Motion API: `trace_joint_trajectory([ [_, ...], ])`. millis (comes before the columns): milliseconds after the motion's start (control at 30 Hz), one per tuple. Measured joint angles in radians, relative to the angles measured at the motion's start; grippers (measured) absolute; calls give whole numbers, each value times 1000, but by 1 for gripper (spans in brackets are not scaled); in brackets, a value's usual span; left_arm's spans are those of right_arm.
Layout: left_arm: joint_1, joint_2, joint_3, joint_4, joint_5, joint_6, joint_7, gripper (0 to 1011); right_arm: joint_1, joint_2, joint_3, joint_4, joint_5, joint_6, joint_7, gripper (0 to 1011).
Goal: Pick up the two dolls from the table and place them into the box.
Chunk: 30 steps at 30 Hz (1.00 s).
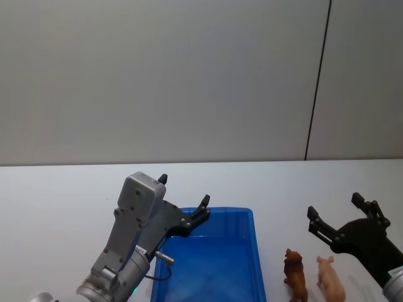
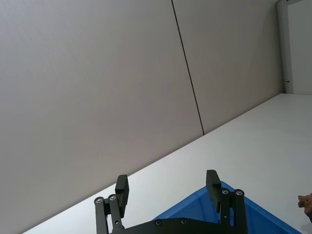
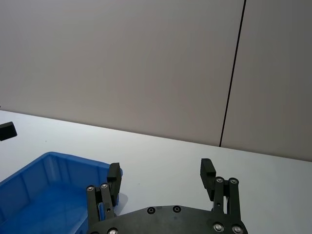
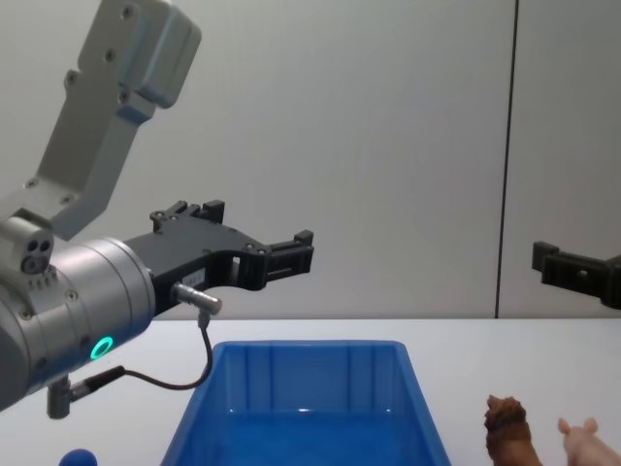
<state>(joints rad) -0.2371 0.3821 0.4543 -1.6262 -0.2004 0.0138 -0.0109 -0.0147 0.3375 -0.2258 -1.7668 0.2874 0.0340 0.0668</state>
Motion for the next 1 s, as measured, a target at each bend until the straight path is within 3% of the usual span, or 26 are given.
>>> trace_joint_trajectory([
  [1000,0,0,0,0,0,0,0,1001,0,0,0,0,0,0,0,1001],
])
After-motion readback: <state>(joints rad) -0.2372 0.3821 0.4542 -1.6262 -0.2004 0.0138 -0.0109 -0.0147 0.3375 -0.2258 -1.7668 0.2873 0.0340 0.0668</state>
